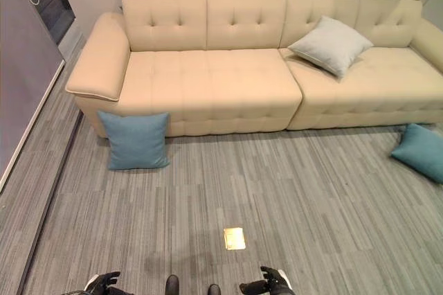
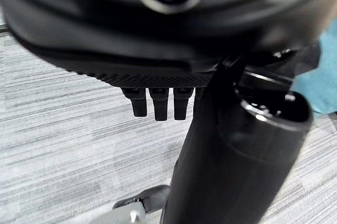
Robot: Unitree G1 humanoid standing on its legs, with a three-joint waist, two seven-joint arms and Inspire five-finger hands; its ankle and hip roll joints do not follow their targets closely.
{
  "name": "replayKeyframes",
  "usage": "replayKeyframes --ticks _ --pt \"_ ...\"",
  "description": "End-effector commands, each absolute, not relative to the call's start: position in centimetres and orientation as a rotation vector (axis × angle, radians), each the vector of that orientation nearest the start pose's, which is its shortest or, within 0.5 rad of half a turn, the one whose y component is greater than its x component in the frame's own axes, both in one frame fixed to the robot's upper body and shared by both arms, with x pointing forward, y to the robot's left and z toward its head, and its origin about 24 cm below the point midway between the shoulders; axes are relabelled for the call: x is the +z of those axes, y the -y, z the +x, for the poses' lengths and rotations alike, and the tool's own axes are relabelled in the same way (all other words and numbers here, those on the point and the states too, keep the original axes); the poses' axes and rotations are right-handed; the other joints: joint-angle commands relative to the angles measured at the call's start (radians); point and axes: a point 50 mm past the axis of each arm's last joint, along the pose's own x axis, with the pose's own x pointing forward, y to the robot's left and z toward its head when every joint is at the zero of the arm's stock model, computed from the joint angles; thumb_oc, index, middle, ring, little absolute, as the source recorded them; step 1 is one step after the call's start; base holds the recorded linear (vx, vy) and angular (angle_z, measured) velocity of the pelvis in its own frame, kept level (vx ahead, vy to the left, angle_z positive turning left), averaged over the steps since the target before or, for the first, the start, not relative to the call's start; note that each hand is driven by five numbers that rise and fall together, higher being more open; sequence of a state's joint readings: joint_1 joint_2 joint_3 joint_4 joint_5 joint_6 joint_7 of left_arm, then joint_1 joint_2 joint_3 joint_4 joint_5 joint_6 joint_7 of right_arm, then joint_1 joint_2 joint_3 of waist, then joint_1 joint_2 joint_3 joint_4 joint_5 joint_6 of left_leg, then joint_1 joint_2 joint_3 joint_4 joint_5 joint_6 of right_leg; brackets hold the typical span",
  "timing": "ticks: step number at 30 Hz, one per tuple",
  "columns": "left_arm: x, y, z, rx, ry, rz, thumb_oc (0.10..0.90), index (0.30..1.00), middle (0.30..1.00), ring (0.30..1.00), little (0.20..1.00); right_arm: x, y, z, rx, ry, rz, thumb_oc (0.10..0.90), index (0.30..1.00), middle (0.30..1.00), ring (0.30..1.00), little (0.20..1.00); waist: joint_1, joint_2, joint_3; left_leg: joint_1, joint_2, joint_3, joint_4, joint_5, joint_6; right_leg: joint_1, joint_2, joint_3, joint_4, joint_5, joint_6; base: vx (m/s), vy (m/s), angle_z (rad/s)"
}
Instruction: Pick up all the scattered cushions and arrange them neatly on the sofa.
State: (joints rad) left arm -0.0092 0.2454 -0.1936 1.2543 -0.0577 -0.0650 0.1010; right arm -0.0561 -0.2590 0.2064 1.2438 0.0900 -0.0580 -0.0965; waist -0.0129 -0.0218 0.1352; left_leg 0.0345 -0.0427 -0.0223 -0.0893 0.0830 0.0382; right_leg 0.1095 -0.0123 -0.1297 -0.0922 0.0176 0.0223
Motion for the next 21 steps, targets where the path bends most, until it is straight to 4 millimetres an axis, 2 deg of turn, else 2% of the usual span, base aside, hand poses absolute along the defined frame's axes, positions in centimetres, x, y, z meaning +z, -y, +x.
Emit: replayKeyframes --ticks 1,6,10,13,16,19,21 --pt "-15.6 -23.8 11.0 0.126 -1.135 0.359 0.8 0.9 0.9 0.9 0.9 -14.9 25.4 11.6 -0.173 -1.101 -0.368 0.8 0.9 0.9 0.9 0.9 0.025 -0.004 -0.042 0.026 0.021 -0.012 0.002 -0.09 -0.043 -0.026 -0.045 0.012 0.032 -0.066 0.078 0.02 -0.056 0.01" --pt "-15.5 -23.8 11.3 0.143 -1.122 0.351 0.8 0.9 0.9 0.9 0.9 -14.9 25.3 11.6 -0.174 -1.096 -0.367 0.8 0.9 0.9 0.9 0.9 0.025 -0.008 -0.036 0.021 0.026 -0.031 0.002 -0.083 -0.05 -0.023 -0.036 -0.001 0.031 -0.075 0.068 0.0 -0.053 0.09" --pt "-14.9 -23.8 12.9 0.133 -1.069 0.397 0.8 0.9 0.9 0.9 0.9 -14.6 25.5 12.1 -0.189 -1.067 -0.366 0.8 0.9 0.9 0.9 0.9 0.025 -0.011 -0.015 -0.011 0.032 -0.076 0.005 -0.066 -0.064 -0.047 -0.028 -0.024 0.054 -0.096 0.049 -0.07 -0.094 0.36" --pt "-14.5 -23.6 14.0 0.133 -1.026 0.399 0.8 0.9 0.9 0.9 0.9 -14.5 25.7 12.3 -0.196 -1.053 -0.375 0.8 0.9 0.9 0.9 0.9 0.03 -0.017 0.009 -0.06 0.024 -0.106 0.071 -0.071 -0.076 -0.052 -0.03 -0.055 0.06 -0.101 0.035 -0.06 -0.103 0.54" --pt "-14.7 -23.0 14.0 0.116 -1.031 0.395 0.8 0.9 0.9 0.9 0.9 -14.4 26.1 12.3 -0.199 -1.055 -0.403 0.8 0.9 0.9 0.9 0.9 0.037 -0.019 0.028 -0.114 0.008 -0.122 0.136 -0.079 -0.085 -0.05 -0.033 -0.088 0.049 -0.103 0.028 -0.03 -0.045 0.57" --pt "-14.8 -22.8 14.0 0.1 -1.034 0.408 0.8 0.9 0.9 0.9 0.9 -14.3 26.4 12.3 -0.208 -1.051 -0.41 0.8 0.9 0.9 0.9 0.9 0.033 -0.02 0.034 -0.144 0.006 -0.104 0.162 -0.08 -0.09 -0.051 -0.041 -0.113 0.045 -0.105 0.027 -0.02 0.009 0.36" --pt "-14.8 -22.6 14.1 0.095 -1.028 0.411 0.8 0.9 0.9 0.9 0.9 -14.2 26.5 12.4 -0.218 -1.046 -0.407 0.8 0.9 0.9 0.9 0.9 0.026 -0.021 0.038 -0.166 0.02 -0.045 0.182 -0.083 -0.088 -0.056 -0.052 -0.137 0.046 -0.106 0.027 -0.02 0.063 0.62"
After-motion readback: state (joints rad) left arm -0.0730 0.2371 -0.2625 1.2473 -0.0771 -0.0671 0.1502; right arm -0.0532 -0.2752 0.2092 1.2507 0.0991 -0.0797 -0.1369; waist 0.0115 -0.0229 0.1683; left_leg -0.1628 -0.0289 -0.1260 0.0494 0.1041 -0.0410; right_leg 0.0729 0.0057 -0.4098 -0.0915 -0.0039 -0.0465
